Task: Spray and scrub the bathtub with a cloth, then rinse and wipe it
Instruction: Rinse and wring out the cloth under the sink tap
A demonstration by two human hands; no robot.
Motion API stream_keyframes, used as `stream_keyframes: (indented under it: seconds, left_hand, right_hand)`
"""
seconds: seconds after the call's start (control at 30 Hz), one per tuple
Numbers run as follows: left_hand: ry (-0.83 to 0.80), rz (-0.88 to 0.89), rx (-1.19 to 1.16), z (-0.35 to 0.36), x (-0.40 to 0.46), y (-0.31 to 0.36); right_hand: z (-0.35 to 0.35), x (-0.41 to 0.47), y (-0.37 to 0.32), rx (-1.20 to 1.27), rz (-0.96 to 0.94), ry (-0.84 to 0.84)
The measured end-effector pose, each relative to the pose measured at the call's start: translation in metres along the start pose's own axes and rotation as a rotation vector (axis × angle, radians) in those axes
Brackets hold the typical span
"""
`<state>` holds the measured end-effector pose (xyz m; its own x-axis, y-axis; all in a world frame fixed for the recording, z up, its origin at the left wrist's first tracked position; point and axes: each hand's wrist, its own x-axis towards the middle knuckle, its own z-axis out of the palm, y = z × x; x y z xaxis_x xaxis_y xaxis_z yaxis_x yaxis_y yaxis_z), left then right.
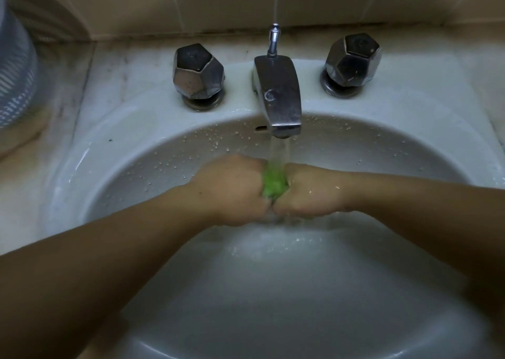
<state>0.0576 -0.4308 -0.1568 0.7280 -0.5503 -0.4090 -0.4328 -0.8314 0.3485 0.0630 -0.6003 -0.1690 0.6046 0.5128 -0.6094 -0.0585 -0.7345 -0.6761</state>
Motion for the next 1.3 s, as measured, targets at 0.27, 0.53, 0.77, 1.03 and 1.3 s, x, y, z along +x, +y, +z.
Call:
stream_keyframes:
  seconds: [0.27, 0.53, 0.77, 1.03, 1.3]
  left_hand:
    - [-0.348, -0.304, -1.036, -0.008, -0.006, -0.007]
    - [-0.456, -0.381, -0.88, -0.007, 0.001, 0.003]
    - [-0.223, -0.356, -0.718, -0.003, 0.009, -0.001]
    - [-0.057, -0.188, -0.185, -0.005, 0.007, 0.0]
    - [0.1, 0.058, 0.237, -0.001, 0.005, 0.009]
  right_hand:
    - [0.025, -0.025, 0.009, -0.457, -0.44, 0.52]
    - [0.019, -0.01, 0.007, -0.887, -0.252, 0.356]
    - [0.003, -0.008, -0.013, -0.618, 0.086, 0.308]
    - [0.002, -0.006, -0.01, -0.558, 0.07, 0.165]
    - [-0.001, -0.016, -0.012, -0.504, -0.08, 0.007]
